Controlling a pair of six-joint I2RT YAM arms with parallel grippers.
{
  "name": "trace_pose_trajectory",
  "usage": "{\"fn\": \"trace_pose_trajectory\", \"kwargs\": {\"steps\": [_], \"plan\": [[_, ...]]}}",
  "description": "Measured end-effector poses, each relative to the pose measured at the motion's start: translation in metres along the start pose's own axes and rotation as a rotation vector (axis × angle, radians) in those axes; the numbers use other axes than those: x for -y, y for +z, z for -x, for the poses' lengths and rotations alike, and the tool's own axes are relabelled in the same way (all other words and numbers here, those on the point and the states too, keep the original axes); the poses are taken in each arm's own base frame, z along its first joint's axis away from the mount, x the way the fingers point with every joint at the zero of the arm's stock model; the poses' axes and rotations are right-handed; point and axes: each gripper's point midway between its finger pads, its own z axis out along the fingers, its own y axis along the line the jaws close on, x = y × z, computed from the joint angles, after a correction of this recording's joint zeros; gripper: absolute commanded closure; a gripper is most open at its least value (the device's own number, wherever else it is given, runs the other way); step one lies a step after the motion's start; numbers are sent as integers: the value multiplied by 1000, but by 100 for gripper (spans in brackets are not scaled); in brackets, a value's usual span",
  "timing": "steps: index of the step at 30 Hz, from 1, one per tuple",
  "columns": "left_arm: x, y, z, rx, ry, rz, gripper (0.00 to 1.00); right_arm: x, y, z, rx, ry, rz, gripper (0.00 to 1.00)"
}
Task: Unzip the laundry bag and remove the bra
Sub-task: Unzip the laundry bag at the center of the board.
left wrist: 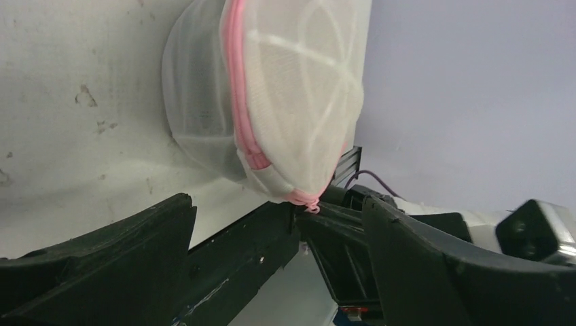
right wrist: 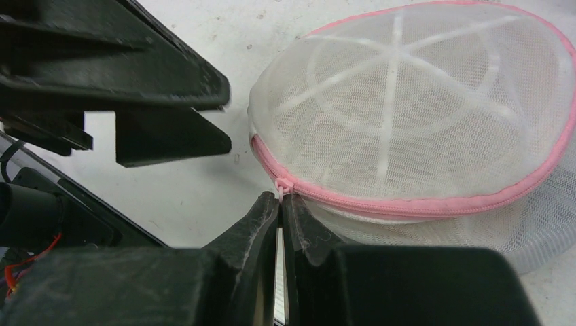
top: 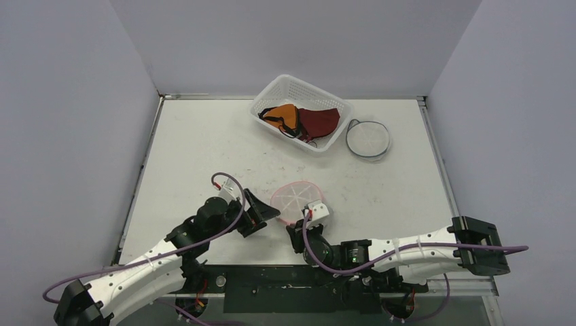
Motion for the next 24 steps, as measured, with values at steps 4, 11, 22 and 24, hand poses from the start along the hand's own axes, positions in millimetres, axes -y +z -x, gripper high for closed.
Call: {"fn": "trace_pose_trajectory", "kwargs": {"steps": [4, 11, 22, 24], "plan": [[-11, 12, -18, -71, -3, 52, 34, -2, 1, 0, -7, 2, 10, 95], [-1, 19, -17, -59, -32, 17, 62, -4, 2, -4, -15, 0, 19, 95], [-12, 28, -9, -12, -48, 64, 73, -5, 3, -5, -17, -3, 20, 95], [-14, 30, -10, -15, -49, 75, 85, -5, 4, -7, -21, -11, 17, 95]]}}
